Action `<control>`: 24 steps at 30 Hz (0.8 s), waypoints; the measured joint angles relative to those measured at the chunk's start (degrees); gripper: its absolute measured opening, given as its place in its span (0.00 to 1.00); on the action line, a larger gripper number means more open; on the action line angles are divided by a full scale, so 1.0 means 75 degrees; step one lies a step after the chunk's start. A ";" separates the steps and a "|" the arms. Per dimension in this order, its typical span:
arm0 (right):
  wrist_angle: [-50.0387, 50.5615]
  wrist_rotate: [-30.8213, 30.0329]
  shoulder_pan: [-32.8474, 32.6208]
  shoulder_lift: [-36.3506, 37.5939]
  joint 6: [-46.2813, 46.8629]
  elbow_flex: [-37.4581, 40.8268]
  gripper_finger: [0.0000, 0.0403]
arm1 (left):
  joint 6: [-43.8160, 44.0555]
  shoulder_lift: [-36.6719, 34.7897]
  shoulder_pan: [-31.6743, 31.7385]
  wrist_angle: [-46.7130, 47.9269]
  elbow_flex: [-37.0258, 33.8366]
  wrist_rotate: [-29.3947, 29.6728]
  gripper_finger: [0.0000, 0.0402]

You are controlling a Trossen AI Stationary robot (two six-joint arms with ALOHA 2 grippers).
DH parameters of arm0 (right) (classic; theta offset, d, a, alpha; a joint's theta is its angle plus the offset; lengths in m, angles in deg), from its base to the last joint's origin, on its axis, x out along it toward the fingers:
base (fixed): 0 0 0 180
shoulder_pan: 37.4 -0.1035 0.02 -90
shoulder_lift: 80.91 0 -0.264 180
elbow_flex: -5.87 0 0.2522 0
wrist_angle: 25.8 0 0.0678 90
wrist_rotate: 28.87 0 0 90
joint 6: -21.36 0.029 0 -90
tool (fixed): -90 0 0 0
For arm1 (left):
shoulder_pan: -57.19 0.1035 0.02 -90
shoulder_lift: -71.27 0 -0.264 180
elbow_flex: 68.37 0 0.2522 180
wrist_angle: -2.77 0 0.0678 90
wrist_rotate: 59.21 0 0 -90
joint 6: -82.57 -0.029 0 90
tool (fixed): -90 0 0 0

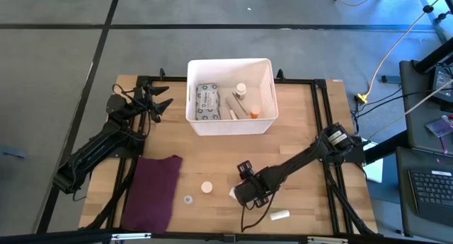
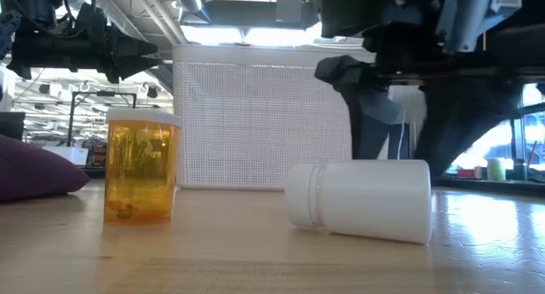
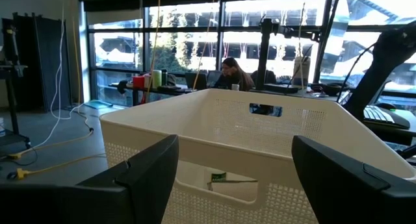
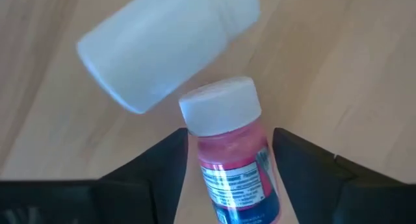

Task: Pick & place medical supplies in basket/bin
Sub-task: Put the pink pill bottle into the white bin

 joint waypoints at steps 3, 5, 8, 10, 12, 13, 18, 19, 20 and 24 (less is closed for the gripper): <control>-0.0219 0.0051 0.0064 -0.0143 -0.0087 0.0000 0.53 | 0.0000 0.0000 0.0000 0.0000 0.0000 0.0001 0.72; -0.0351 0.0185 0.0105 -0.0305 -0.0210 0.0000 0.51 | 0.0000 0.0000 0.0000 0.0000 0.0000 0.0000 0.72; -0.0433 0.0177 0.0123 -0.0373 -0.0214 -0.0003 0.48 | 0.0000 0.0000 0.0000 0.0000 0.0000 0.0000 0.72; -0.0452 0.0172 0.0155 -0.0372 -0.0206 -0.0010 0.46 | 0.0000 -0.0002 -0.0001 -0.0002 0.0000 0.0002 0.72; -0.0491 -0.0123 0.0158 -0.0358 0.0005 -0.0055 0.44 | 0.0000 0.0000 -0.0002 -0.0001 0.0000 0.0000 0.72; -0.0519 -0.0281 0.0172 -0.0358 0.0153 -0.0092 0.43 | 0.0000 0.0000 0.0000 -0.0003 0.0000 0.0000 0.72; -0.0597 -0.1079 0.0181 -0.0338 0.0676 -0.0286 0.43 | 0.0000 0.0000 0.0000 0.0000 0.0000 0.0000 0.72; -0.0551 -0.1218 0.0178 -0.0338 0.0870 -0.0286 0.43 | 0.0000 0.0000 0.0000 0.0000 0.0000 -0.0003 0.72; -0.0479 -0.1394 0.0173 -0.0333 0.1116 -0.0286 0.44 | 0.0000 0.0000 0.0000 0.0000 0.0000 0.0000 0.72; -0.0090 -0.1905 0.0172 -0.0108 0.2299 -0.0236 0.44 | 0.0000 0.0000 0.0000 0.0000 0.0000 0.0000 0.72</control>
